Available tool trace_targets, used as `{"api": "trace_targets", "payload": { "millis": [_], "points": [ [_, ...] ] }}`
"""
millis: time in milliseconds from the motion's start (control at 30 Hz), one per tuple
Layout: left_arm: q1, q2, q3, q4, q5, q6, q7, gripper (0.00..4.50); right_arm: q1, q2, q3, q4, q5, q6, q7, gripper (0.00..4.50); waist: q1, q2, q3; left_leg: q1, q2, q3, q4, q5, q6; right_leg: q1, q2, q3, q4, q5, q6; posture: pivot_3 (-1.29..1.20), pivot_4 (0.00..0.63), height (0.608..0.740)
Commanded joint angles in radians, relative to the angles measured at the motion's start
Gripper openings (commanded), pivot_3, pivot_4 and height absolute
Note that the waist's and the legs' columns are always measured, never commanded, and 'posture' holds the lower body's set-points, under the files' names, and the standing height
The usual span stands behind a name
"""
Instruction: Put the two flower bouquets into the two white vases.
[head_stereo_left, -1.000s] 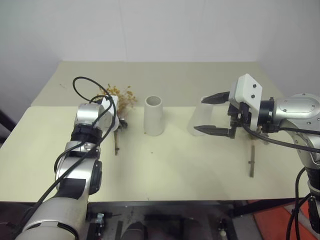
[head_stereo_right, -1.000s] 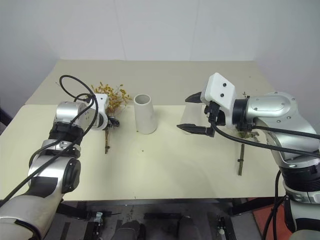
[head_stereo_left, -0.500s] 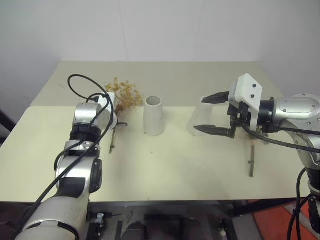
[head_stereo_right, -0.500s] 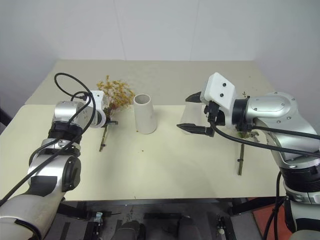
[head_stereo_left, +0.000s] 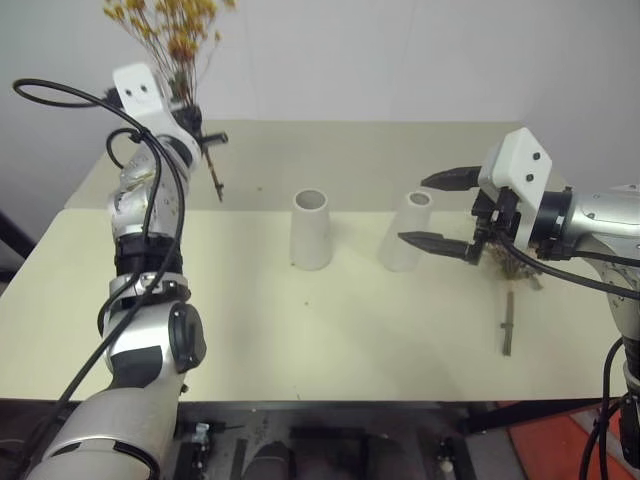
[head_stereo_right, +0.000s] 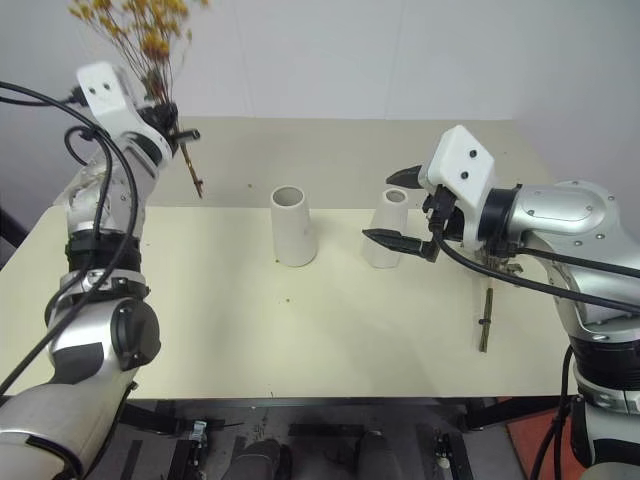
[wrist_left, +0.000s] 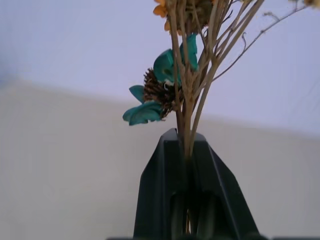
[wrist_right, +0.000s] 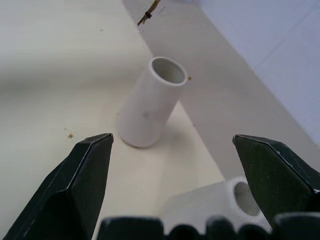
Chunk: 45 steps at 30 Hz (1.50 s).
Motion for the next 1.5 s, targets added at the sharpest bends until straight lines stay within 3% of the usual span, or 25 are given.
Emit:
{"api": "trace_targets", "payload": {
  "millis": [33,200,300,633,833,1500],
  "points": [
    [-0.075,0.014,0.023,0.076,-0.065,-0.206,-0.209,0.04,0.019,-0.007,-0.066,-0.059,0.013,0.026,-0.047,4.5,-0.001,0.0,0.0,0.0,0.0,0.0,0.0,0.0,0.0,0.0,0.0,0.0,0.0,0.0,0.0,0.0,0.15,0.74],
    [-0.173,0.002,0.111,0.231,-0.204,-0.309,-0.462,0.04,0.093,-0.008,-0.11,-0.136,0.035,0.071,-0.09,4.5,-0.004,0.0,0.0,0.0,0.0,0.0,0.001,0.0,0.001,0.0,0.0,-0.001,0.0,0.0,0.0,0.0,0.15,0.74],
    [-0.214,-0.004,0.209,0.291,-0.356,-0.243,-0.678,0.04,0.133,0.001,-0.143,-0.168,0.058,0.091,-0.114,4.5,-0.006,0.0,0.0,-0.001,0.0,0.0,0.002,0.0,0.001,0.001,0.001,-0.001,0.0,0.0,0.0,0.0,0.15,0.74],
    [-0.243,-0.021,0.206,0.477,-0.358,-0.167,-1.011,0.04,0.224,0.011,-0.17,-0.245,0.076,0.122,-0.188,4.5,-0.009,0.0,0.0,0.001,0.0,0.0,0.003,0.0,0.002,0.003,0.002,0.0,0.001,0.0,0.0,0.0,0.15,0.74],
    [-0.247,-0.05,0.134,0.523,-0.247,-0.242,-0.98,0.04,0.276,0.023,-0.199,-0.309,0.104,0.158,-0.241,4.5,-0.006,0.0,0.0,0.0,0.001,0.0,0.004,-0.001,0.003,0.003,0.002,0.0,0.001,0.0,0.0,0.0,0.15,0.74],
    [-0.166,-0.105,0.052,0.567,-0.093,-0.342,-0.957,0.04,0.34,0.006,-0.239,-0.348,0.15,0.185,-0.29,4.5,-0.006,0.0,0.0,0.0,0.001,0.0,0.004,-0.001,0.003,0.003,0.002,0.0,0.001,0.0,0.0,0.0,0.15,0.74]
  ]
}}
